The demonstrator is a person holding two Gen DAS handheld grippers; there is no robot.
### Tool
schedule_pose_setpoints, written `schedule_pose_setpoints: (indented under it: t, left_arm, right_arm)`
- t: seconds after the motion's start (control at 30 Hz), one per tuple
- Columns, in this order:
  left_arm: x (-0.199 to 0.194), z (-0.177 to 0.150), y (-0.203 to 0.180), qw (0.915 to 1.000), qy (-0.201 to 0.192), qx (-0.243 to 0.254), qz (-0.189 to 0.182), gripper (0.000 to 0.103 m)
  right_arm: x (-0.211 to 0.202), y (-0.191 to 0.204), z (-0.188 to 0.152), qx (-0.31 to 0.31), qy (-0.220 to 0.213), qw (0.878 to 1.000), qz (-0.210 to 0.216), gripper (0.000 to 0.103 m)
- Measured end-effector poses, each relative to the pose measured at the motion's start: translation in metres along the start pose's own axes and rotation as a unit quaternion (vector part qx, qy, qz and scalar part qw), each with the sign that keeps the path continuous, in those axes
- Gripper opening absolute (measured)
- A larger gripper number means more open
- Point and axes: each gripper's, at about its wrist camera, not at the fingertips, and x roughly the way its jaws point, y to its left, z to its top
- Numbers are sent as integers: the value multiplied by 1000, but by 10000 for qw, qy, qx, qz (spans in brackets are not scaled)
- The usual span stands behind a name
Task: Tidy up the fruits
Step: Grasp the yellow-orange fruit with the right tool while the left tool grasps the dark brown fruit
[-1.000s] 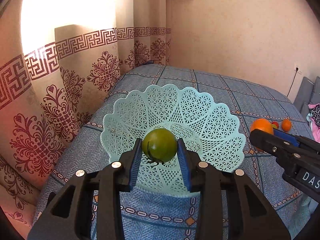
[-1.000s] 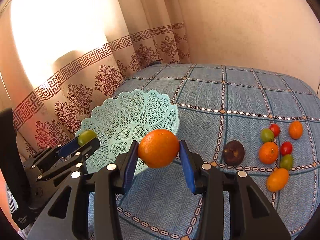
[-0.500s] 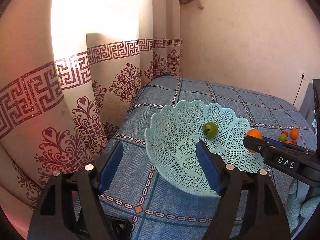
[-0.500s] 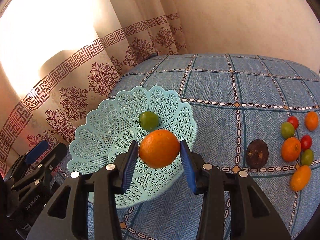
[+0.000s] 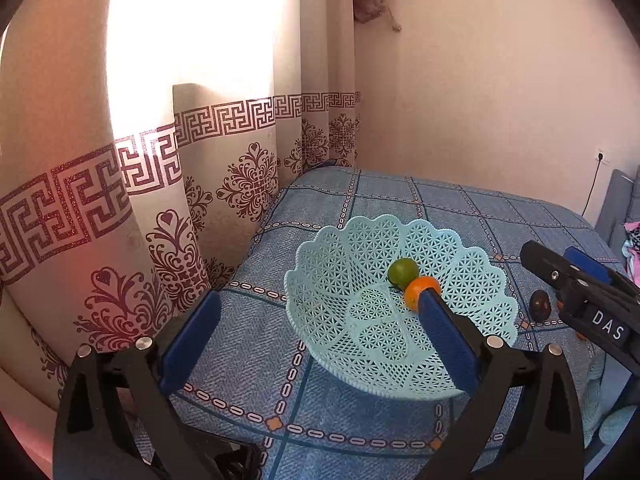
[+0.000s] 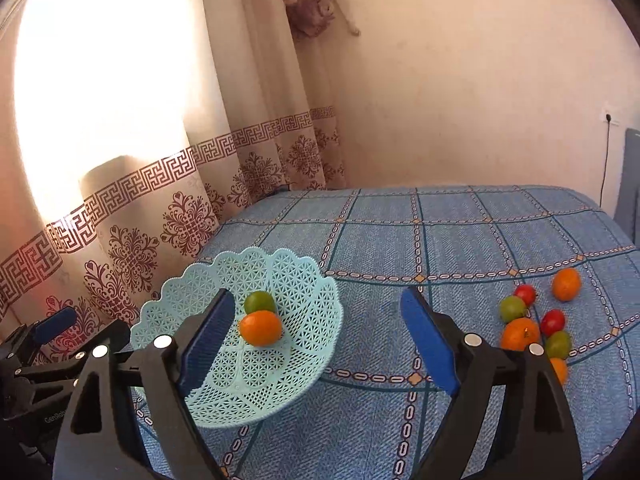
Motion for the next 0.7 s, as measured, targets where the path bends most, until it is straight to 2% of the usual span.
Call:
schedule_pose_setpoints:
  t: [0.07, 0.33, 0.53, 0.7]
  left_arm:
    - [-2, 1, -5, 10000, 52, 27, -60, 100]
    - [-11, 6, -31, 9996, 128, -167, -200, 100]
    - [-12, 6, -67, 9991, 185, -46, -377, 100]
    - [-8, 2, -107, 9976, 264, 185, -610, 100]
  right_arm:
    - [-7, -7, 0, -68, -183, 9996, -193, 89]
    - [-26, -61, -5, 170, 27, 9983, -559, 89]
    - [-44, -115, -21, 388, 345, 9938, -985, 89]
    - [-51, -149, -33, 490, 583, 9898, -1207, 82]
